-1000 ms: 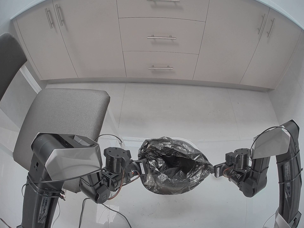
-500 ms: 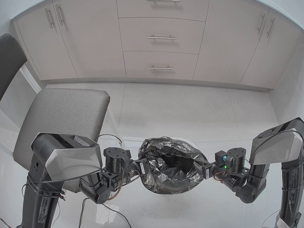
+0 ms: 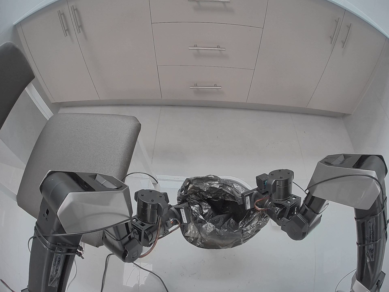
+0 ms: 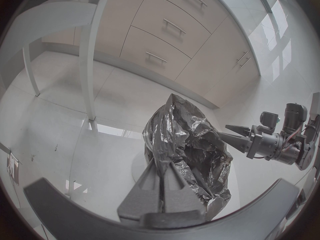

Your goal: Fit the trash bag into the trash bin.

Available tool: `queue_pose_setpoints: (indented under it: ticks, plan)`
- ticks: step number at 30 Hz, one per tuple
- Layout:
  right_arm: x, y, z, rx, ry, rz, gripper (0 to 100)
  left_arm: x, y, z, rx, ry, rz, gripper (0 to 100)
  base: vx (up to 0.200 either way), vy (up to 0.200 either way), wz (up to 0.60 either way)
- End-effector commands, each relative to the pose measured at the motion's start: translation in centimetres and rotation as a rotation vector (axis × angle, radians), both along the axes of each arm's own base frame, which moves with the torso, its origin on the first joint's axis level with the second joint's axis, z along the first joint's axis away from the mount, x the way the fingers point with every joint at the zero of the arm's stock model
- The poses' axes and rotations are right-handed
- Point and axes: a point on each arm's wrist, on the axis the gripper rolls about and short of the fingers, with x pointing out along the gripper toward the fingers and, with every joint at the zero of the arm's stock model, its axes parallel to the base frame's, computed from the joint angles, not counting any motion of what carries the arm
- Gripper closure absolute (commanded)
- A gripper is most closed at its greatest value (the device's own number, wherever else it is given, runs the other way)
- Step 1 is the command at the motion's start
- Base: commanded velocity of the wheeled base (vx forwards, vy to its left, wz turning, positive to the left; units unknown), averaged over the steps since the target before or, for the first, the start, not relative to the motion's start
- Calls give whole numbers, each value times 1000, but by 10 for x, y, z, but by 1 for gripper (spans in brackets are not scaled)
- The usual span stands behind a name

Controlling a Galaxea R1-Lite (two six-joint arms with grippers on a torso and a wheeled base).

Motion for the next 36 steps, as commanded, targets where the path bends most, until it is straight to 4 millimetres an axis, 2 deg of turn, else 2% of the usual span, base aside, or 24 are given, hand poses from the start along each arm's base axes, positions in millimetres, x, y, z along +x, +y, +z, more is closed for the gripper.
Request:
queue_pose_setpoints:
  ticks: [1,16,31,36]
  plan:
    - [6,4,-2,17,-12,1,0,-3,0,3,-4,-16,-6,100,0,0,0]
    - [5,3,-14,45,24,-16,0,-4,0,2,-5,-22,-6,100,0,0,0]
    - [5,0,-14,52,11,-22,0,-3,0,-3,-1,-17,-8,100,200,0,0]
    - [3,0,-14,49,16,-22,0,-5,0,-4,5,-14,-10,100,0,0,0]
